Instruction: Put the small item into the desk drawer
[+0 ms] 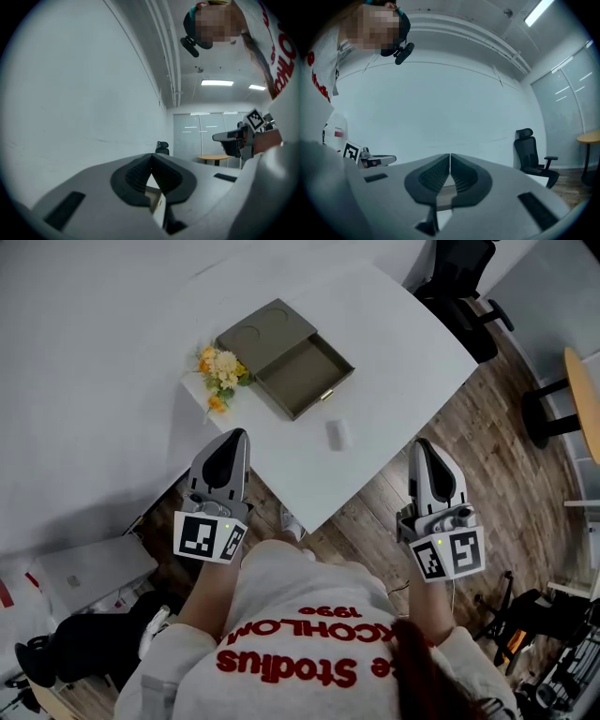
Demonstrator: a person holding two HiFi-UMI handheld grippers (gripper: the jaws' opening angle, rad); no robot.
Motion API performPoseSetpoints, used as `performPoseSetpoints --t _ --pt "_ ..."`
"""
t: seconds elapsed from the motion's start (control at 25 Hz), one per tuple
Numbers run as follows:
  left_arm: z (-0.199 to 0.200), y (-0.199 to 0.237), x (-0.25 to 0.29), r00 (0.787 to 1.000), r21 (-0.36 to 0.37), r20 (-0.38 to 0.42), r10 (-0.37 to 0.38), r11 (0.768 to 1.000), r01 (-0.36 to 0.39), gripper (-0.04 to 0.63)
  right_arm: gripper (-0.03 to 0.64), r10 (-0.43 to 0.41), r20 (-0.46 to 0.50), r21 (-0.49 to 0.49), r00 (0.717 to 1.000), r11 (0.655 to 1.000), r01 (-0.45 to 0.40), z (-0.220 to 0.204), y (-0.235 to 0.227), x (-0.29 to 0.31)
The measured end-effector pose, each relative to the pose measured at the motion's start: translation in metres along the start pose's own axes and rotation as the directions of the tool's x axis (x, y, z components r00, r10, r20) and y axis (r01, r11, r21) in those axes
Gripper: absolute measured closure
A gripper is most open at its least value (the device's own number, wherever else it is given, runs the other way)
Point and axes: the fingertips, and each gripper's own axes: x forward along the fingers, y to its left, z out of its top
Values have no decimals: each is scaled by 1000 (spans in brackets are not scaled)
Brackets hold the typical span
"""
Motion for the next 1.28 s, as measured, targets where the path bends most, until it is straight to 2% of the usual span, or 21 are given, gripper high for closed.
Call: performPoseSetpoints --t 0.24,0.48,0.72,1.0,1.28 --pt "0 29 37 1000 -5 -2 -2 1000 2 589 611 -8 -12 -7 1000 1000 8 3 -11 45" --pt "-3 39 53 999 -5 -26 18 1000 -19 589 609 13 -57 12 998 1000 -13 -5 -22 70" --pt "-6 42 53 993 9 -35 117 993 -116 589 609 101 -68 23 993 995 -99 -11 -34 102" --pt "-6 41 50 964 39 -30 265 964 -263 589 607 249 -100 51 963 968 -245 -21 -37 138" --pt "-14 35 53 948 49 -32 317 948 -315 589 589 288 -171 72 942 957 -280 -52 -39 155"
